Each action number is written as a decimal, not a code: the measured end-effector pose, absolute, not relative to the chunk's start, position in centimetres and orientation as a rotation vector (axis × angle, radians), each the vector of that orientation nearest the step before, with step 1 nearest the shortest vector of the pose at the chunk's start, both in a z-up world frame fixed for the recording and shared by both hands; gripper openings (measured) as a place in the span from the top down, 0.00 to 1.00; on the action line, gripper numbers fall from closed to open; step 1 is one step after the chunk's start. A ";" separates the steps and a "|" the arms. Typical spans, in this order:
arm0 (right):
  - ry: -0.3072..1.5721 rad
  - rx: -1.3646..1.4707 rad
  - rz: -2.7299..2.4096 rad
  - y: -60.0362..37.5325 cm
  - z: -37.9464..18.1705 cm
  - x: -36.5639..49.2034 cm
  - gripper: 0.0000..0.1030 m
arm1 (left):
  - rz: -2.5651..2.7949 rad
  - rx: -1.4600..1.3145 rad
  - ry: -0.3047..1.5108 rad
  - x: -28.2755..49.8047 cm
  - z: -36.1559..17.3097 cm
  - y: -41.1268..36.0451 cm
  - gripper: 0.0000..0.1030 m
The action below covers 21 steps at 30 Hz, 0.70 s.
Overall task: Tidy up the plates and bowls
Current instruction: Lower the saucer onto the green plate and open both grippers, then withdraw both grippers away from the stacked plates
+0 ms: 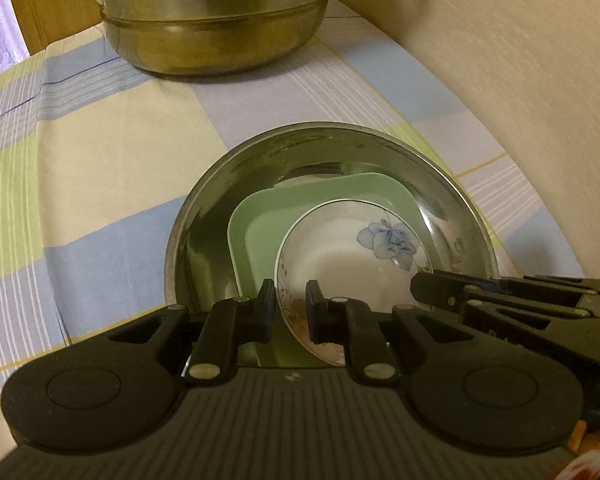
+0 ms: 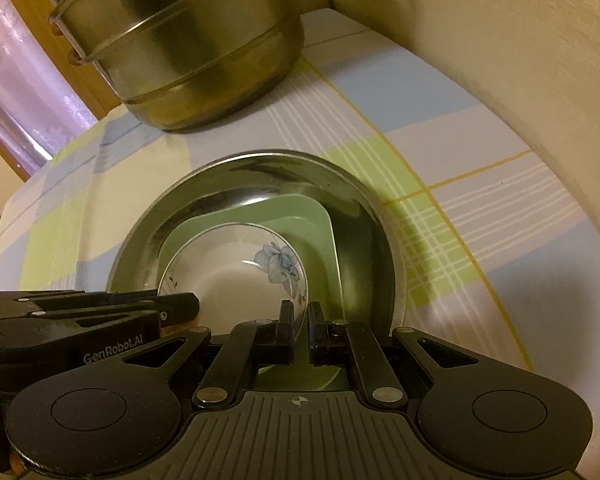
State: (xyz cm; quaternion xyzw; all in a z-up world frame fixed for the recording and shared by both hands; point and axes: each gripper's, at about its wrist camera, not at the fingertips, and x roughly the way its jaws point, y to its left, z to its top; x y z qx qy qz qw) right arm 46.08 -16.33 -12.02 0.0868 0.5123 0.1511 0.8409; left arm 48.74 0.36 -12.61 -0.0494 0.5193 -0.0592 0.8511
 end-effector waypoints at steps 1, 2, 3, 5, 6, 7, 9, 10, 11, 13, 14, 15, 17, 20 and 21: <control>1.078 0.181 0.317 -16.3 -12.0 46.1 0.94 | -0.123 -0.105 1.093 48.8 -12.6 0.3 0.86; 1.069 0.177 0.310 -16.3 -11.8 46.1 0.94 | -0.119 -0.107 1.093 48.8 -12.6 0.3 0.86; 1.060 0.173 0.302 -16.3 -11.7 46.1 0.94 | -0.116 -0.109 1.089 48.8 -12.5 0.3 0.86; 1.042 0.162 0.287 -16.3 -11.2 46.1 0.94 | -0.116 -0.111 1.071 48.6 -12.0 0.3 0.86; 1.032 0.156 0.282 -16.4 -10.9 46.0 0.93 | -0.117 -0.108 1.062 48.5 -11.7 0.3 0.85; 1.024 0.158 0.283 -16.6 -10.6 45.9 0.91 | -0.119 -0.104 1.055 48.4 -11.4 0.3 0.85; 1.003 0.174 0.290 -17.1 -9.8 45.6 0.82 | -0.124 -0.104 1.040 48.0 -10.6 0.4 0.85; 0.994 0.181 0.292 -17.5 -9.4 45.3 0.70 | -0.125 -0.103 1.031 47.7 -10.1 0.3 0.85; 0.983 0.190 0.296 -17.8 -8.8 45.1 0.62 | -0.127 -0.100 1.021 47.4 -9.6 0.3 0.85; 0.955 0.215 0.308 -18.5 -7.7 44.4 0.59 | -0.130 -0.087 1.000 46.5 -8.6 0.2 0.85; 0.944 0.222 0.311 -18.8 -7.1 44.0 0.59 | -0.129 -0.081 0.991 46.0 -8.0 0.1 0.85; 0.935 0.224 0.315 -19.0 -6.6 43.6 0.59 | -0.130 -0.078 0.981 45.5 -7.5 0.1 0.85; 0.920 0.230 0.325 -19.6 -5.7 42.8 0.58 | -0.130 -0.077 0.964 44.1 -6.5 0.1 0.85; 0.908 0.243 0.354 -20.4 -4.6 41.4 0.55 | -0.120 -0.077 0.944 41.7 -5.0 0.1 0.84; 0.904 0.247 0.367 -20.7 -4.1 40.9 0.55 | -0.111 -0.077 0.940 40.8 -4.4 0.1 0.84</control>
